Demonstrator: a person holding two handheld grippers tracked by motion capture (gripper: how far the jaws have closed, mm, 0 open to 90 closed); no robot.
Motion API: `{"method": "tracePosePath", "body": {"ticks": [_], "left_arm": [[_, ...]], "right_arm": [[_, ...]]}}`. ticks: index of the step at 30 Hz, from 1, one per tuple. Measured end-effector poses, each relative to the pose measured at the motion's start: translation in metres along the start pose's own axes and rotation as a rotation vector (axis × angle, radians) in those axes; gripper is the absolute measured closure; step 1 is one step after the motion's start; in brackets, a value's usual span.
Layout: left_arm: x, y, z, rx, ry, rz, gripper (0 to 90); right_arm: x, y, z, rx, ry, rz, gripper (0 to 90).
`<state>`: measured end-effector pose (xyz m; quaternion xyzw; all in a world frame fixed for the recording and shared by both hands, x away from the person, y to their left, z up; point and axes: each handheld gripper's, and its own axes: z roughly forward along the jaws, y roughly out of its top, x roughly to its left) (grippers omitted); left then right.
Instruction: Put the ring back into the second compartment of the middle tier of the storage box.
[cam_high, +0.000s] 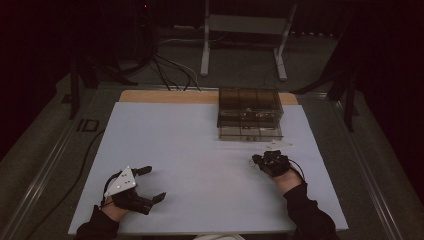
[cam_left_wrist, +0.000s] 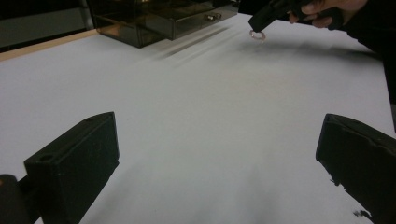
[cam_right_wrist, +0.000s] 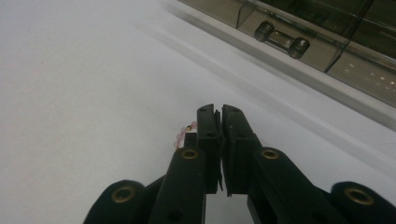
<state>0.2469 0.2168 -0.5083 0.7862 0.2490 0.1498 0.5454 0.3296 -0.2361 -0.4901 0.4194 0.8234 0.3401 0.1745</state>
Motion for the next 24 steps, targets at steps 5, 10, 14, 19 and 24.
{"method": "tracePosePath", "body": {"ticks": [5,10,14,19,24], "left_arm": [[-0.0002,-0.0001,-0.0003,0.003,0.001,0.002,0.8],[-0.0003,-0.0004,0.0001,0.006,-0.001,0.002,0.8],[-0.0006,-0.0007,0.0002,0.007,0.002,0.004,0.8],[-0.0015,0.0004,0.0,-0.003,0.003,0.008,0.8],[-0.0013,0.0002,0.0001,0.001,0.001,0.008,0.8]], "right_arm": [[0.0015,0.0018,-0.0022,-0.007,0.006,-0.002,87.3],[0.0025,0.003,-0.0031,-0.009,0.018,-0.006,87.4],[0.0041,0.0046,-0.0055,-0.009,0.023,-0.009,87.4],[0.0037,0.0055,-0.0066,-0.014,0.031,0.001,87.4],[0.0041,0.007,-0.0093,-0.018,0.034,0.0,87.4]]}}
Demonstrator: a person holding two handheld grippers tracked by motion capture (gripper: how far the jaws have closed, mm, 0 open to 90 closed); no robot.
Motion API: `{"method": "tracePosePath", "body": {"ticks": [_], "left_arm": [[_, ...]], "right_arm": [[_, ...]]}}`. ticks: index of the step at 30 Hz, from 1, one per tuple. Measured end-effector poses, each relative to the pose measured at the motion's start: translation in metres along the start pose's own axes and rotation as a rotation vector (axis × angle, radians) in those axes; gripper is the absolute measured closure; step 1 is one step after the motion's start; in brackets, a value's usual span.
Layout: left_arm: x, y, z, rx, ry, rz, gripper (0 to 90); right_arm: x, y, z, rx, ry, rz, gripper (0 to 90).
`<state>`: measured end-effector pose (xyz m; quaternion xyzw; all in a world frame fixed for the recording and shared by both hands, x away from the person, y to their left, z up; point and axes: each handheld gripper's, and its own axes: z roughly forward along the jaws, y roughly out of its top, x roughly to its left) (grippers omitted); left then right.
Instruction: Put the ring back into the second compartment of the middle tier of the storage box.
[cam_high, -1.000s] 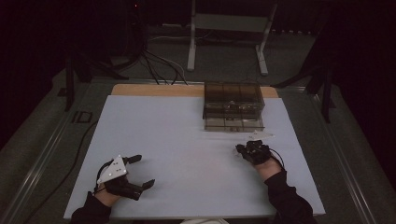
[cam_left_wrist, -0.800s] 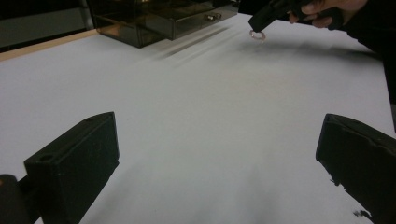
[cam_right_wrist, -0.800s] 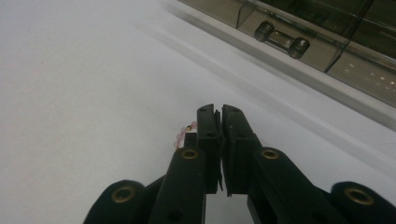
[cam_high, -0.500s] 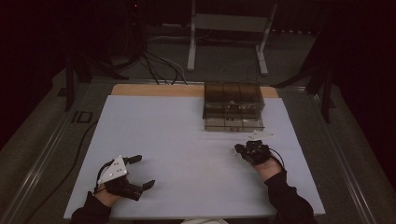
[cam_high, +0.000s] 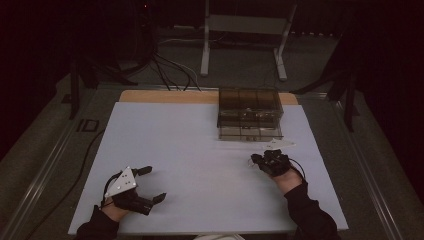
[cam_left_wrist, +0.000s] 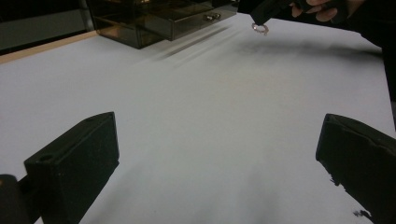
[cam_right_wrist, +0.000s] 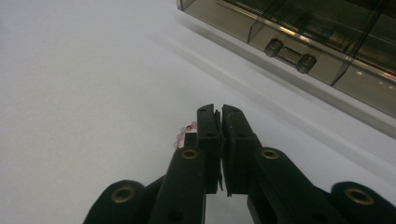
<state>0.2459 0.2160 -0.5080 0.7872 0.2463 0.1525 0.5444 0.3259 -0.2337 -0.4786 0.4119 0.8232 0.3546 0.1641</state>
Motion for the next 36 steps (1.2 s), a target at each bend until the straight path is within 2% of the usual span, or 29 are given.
{"method": "tracePosePath", "body": {"ticks": [33,36], "left_arm": [[-0.001,-0.001,0.001,0.012,0.001,0.009,0.8],[-0.001,0.0,0.0,0.001,0.002,0.008,0.8]], "right_arm": [[0.003,0.019,-0.019,-0.054,0.005,-0.016,87.3],[0.003,0.022,-0.021,-0.059,0.003,-0.017,87.3]]}}
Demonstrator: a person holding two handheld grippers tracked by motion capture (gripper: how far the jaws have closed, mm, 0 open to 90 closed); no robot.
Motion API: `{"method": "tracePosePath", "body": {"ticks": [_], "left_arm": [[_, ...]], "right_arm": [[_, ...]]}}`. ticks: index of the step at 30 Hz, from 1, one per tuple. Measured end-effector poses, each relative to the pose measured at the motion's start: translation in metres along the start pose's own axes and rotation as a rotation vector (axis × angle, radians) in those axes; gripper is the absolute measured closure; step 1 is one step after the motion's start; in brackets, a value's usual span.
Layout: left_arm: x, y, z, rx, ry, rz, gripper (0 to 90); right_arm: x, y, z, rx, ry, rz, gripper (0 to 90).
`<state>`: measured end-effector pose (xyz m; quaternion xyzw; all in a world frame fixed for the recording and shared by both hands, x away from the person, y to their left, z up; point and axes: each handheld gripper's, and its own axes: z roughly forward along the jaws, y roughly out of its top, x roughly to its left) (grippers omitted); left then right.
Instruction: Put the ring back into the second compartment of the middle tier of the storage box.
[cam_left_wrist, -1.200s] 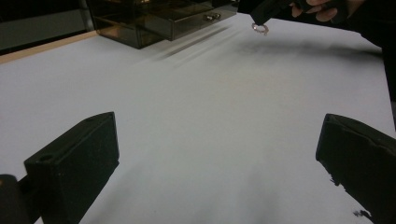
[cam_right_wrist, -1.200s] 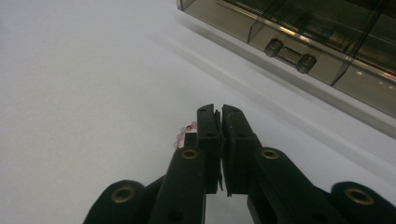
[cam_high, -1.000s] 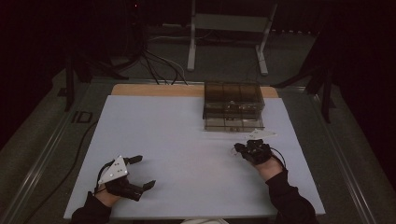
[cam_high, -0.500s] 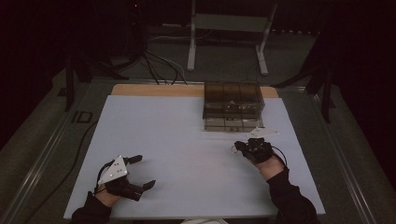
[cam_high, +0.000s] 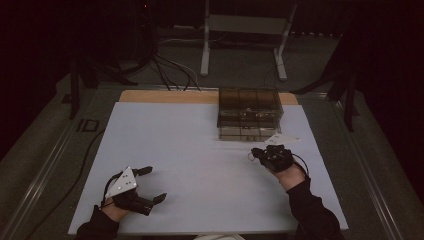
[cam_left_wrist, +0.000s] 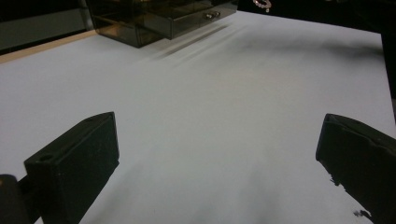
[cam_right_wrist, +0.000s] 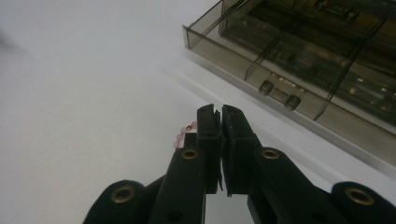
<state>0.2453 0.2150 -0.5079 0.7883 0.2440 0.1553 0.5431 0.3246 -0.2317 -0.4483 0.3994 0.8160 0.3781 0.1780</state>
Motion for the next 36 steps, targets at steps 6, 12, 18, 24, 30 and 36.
{"method": "tracePosePath", "body": {"ticks": [6,12,18,24,30,36], "left_arm": [[0.0,0.0,0.0,0.0,-0.001,0.0,0.8],[0.0,0.0,0.0,0.004,0.001,0.003,0.8],[0.0,0.0,0.0,0.003,0.001,0.003,0.8],[0.0,0.0,0.0,0.009,0.0,0.004,0.8],[0.0,0.0,0.0,0.002,0.001,0.003,0.8],[0.0,0.0,0.0,0.005,0.0,0.004,0.8]], "right_arm": [[0.0,0.008,-0.003,-0.015,-0.006,-0.006,87.3],[-0.002,0.015,-0.003,-0.028,-0.011,-0.008,87.3],[-0.005,0.018,0.0,-0.029,-0.016,-0.004,87.3],[-0.006,0.022,0.001,-0.036,-0.018,-0.005,87.3],[-0.01,0.028,0.001,-0.042,-0.025,-0.003,87.2],[-0.014,0.033,0.002,-0.045,-0.033,-0.003,87.2]]}}
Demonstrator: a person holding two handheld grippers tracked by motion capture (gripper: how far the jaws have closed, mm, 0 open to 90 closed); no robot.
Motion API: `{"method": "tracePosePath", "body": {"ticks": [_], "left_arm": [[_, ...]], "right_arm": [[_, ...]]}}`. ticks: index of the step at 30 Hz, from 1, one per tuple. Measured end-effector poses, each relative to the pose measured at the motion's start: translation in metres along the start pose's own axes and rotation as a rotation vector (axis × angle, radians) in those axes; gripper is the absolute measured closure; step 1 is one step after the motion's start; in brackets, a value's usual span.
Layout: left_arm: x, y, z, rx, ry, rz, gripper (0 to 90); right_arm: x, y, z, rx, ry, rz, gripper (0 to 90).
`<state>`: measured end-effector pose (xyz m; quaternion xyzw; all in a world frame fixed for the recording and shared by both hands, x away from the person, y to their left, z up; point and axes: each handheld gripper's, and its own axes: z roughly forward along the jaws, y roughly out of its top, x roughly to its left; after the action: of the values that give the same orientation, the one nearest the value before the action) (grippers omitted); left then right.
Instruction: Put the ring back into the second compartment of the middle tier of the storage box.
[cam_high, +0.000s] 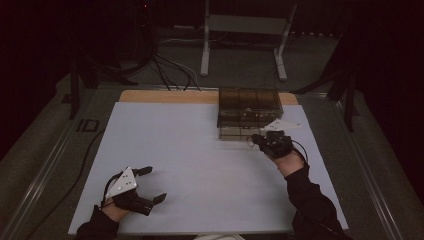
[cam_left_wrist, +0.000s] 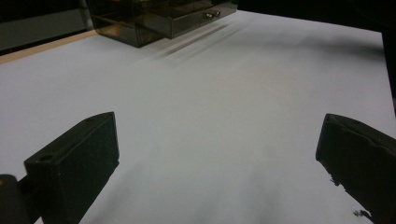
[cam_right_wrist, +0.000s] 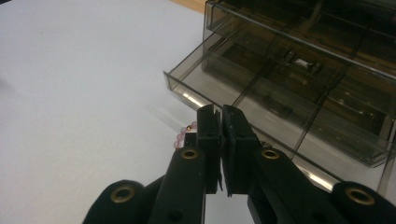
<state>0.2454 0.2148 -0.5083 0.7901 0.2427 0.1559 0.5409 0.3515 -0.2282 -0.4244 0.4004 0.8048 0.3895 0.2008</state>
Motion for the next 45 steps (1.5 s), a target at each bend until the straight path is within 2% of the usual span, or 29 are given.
{"method": "tracePosePath", "body": {"ticks": [19,45], "left_arm": [[-0.001,0.0,0.001,0.006,-0.003,0.006,0.8],[0.0,-0.001,0.0,0.005,0.002,0.001,0.8]], "right_arm": [[-0.013,0.016,0.005,-0.011,-0.027,0.018,87.2],[-0.032,0.025,0.031,0.024,-0.059,0.056,87.1]]}}
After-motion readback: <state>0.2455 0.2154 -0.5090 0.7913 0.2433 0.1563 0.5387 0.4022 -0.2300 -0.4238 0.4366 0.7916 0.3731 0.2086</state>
